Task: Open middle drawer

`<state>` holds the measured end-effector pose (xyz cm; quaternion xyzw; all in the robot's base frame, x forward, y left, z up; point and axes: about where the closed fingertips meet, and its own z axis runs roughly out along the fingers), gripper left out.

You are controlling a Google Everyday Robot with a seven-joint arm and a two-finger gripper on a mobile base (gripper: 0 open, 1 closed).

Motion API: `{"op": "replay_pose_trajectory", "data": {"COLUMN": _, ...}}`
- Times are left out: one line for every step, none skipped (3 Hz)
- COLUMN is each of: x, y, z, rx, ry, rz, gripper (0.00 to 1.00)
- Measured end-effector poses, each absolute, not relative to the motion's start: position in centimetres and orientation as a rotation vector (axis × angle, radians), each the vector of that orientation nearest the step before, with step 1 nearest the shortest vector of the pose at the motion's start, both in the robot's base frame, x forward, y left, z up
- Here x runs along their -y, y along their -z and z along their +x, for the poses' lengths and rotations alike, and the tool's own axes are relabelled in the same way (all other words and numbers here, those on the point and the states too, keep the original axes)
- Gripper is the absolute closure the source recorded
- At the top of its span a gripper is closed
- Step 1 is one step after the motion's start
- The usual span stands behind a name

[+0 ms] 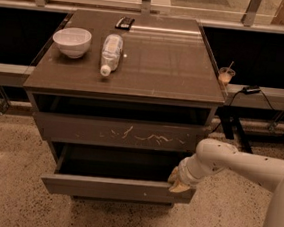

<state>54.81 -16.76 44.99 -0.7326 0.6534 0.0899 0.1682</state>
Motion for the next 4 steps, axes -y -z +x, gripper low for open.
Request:
{"op": "replay_pose_trajectory", "data": {"x": 16.8, "y": -45.0, "z": 54.8, "rx": -1.858, "ry": -0.256, "rz": -2.084, "gripper": 0.18}}
{"op": "replay_pose_trajectory", "data": {"x": 16.8, "y": -45.0, "z": 54.8, "rx": -1.858, "ry": -0.256, "rz": -2.084, "gripper": 0.0}}
{"op": "replay_pose_trajectory", "data": {"x": 16.7, "y": -44.2, "z": 54.6, "rx": -1.879, "ry": -0.276, "rz": -2.094, "gripper": 0.0}}
{"op": "replay_pose_trajectory", "data": {"x": 16.5, "y": -42.8, "z": 53.7, "rx": -1.906, "ry": -0.315, "rz": -2.099, "gripper": 0.16}}
